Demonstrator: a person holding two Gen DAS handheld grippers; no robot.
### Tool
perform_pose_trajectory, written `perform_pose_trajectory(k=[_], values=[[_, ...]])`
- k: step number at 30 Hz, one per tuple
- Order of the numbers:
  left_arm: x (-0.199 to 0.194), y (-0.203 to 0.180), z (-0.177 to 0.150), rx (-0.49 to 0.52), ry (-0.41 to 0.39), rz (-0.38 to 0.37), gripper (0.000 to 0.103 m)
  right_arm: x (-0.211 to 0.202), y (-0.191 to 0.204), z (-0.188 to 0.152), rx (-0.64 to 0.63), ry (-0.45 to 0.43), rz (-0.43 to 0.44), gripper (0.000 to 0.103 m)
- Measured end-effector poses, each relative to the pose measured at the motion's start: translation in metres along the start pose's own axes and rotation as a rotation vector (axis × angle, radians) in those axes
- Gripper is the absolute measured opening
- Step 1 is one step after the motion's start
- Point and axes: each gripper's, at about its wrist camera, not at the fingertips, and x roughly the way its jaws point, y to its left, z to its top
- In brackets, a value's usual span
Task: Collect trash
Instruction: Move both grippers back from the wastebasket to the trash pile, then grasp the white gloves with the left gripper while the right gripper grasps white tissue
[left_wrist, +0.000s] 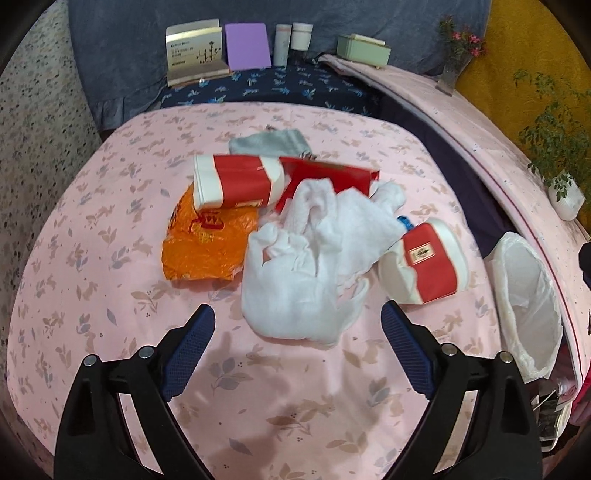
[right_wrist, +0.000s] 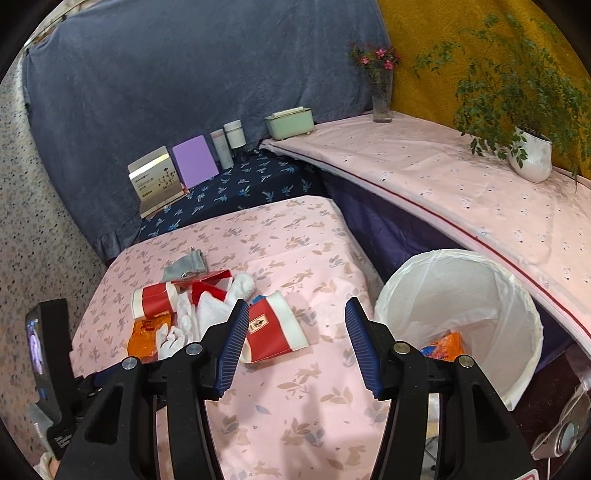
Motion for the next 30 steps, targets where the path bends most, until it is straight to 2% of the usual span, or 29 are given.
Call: perform_pose_trajectory(k=[4, 8, 10, 13, 15, 17, 30], values=[[0.019, 0.006, -0.001, -0.016, 0.04, -0.013, 0.085, 0.014, 0.01, -0.003, -0.013, 0.029, 0.015, 0.053], [0.033, 0.008, -0.002, -0.012, 0.072, -0.024, 0.075, 0.029, 0.019, -0.009, -0.023, 0.058, 0.025, 0.053], [0.04, 0.008, -0.003, -0.004, 0.086, -0.033, 0.066, 0.036, 0.024, -0.01, -0.027, 0.071, 0.032, 0.053], [0.044, 0.01, -0.005, 0.002, 0.104, -0.063, 0.047, 0.044, 0.033, -0.011, -0.04, 0.087, 0.038, 0.053], [0.042, 0.012, -0.005, 0.008, 0.105, -0.084, 0.027, 0.05, 0.038, -0.012, -0.048, 0.096, 0.044, 0.053], [0.037, 0.015, -0.005, 0.022, 0.09, -0.093, 0.019, 0.056, 0.045, -0.014, -0.054, 0.108, 0.052, 0.053], [-0.018, 0.063, 0.02, -0.015, -0.067, -0.012, 0.017, 0.098, 0.101, -0.025, -0.11, 0.191, 0.119, 0.053]])
